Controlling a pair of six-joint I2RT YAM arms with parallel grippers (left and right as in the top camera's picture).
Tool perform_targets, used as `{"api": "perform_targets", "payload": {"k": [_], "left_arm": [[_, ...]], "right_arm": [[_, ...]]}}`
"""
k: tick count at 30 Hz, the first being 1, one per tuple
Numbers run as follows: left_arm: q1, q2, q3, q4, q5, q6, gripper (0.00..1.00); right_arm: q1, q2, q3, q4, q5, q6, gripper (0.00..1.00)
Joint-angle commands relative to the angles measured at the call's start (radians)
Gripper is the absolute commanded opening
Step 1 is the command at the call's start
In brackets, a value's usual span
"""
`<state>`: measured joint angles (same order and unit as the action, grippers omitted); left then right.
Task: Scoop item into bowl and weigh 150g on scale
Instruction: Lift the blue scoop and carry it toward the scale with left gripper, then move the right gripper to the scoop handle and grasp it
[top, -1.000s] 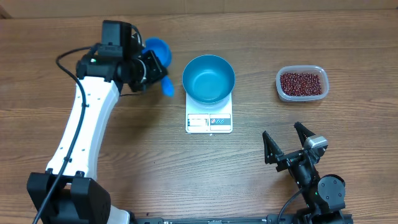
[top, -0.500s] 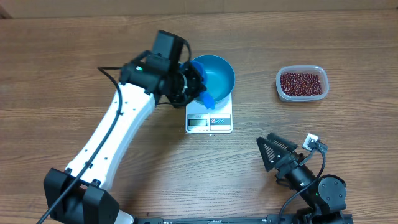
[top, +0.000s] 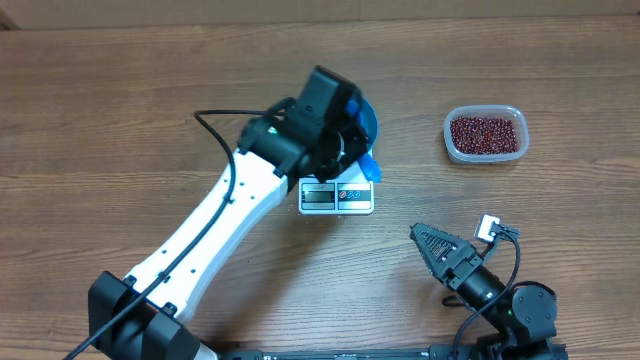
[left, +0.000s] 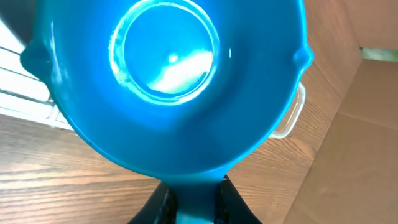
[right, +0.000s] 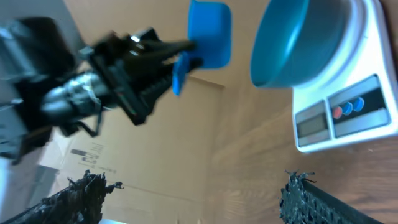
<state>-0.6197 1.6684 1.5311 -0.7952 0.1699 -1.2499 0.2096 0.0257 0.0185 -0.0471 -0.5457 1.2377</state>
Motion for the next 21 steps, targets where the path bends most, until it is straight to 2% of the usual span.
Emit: {"api": "perform_targets", "payload": {"k": [1,8,13,21], "left_arm": [[-0.029,-0.008,0.018,0.010,-0.085,-0.015,0.04],[-0.037,-0.008,0.018,0.011,-0.092,-0.023,0.04],[-0.037,-0.008,0.018,0.010,-0.092,-0.023,0.04],[-0.037,-0.008,0.018,0.010,-0.092,-0.042,0.04]], "right_arm": [[-0.002,0.042,0.007,0.001,-0.008,-0.057,0.87],[-0.002,0.208,0.141,0.001,0.028,-0.235,0.84],[0.009,0.452,0.267,0.060,0.023,-0.386,0.82],[0.095,0.757,0.358,0.221,0.040,-0.454,0.80]]}}
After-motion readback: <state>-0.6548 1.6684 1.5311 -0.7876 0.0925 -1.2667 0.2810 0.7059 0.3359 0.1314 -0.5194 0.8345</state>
